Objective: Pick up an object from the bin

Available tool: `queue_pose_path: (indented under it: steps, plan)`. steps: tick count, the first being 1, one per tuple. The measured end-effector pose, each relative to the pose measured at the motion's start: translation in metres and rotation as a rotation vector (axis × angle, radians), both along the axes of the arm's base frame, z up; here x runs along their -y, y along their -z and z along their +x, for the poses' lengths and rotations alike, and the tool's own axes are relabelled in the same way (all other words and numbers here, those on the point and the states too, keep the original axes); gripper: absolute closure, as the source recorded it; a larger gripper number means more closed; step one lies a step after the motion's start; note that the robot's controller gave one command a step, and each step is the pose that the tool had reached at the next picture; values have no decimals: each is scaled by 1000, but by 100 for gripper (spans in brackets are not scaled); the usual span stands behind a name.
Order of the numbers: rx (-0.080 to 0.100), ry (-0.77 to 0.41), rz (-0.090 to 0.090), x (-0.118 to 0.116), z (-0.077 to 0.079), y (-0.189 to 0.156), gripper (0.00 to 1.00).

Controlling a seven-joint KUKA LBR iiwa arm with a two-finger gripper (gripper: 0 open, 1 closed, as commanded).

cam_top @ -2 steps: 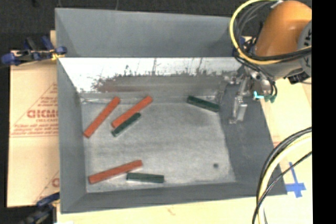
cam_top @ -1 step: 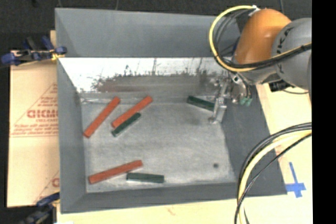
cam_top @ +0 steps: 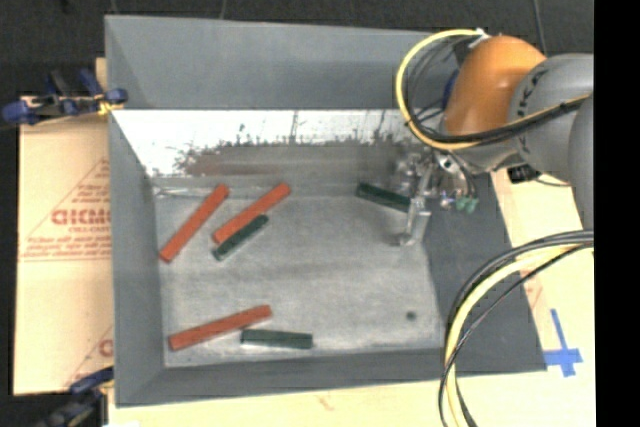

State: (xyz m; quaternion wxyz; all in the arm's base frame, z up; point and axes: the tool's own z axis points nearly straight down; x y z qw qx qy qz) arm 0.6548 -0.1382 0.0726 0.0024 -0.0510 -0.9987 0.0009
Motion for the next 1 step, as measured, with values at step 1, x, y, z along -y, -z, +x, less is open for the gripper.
queue_pose_path:
  steps: [1]
  plan:
    - [10, -2, -3, -1, 1, 0, 100]
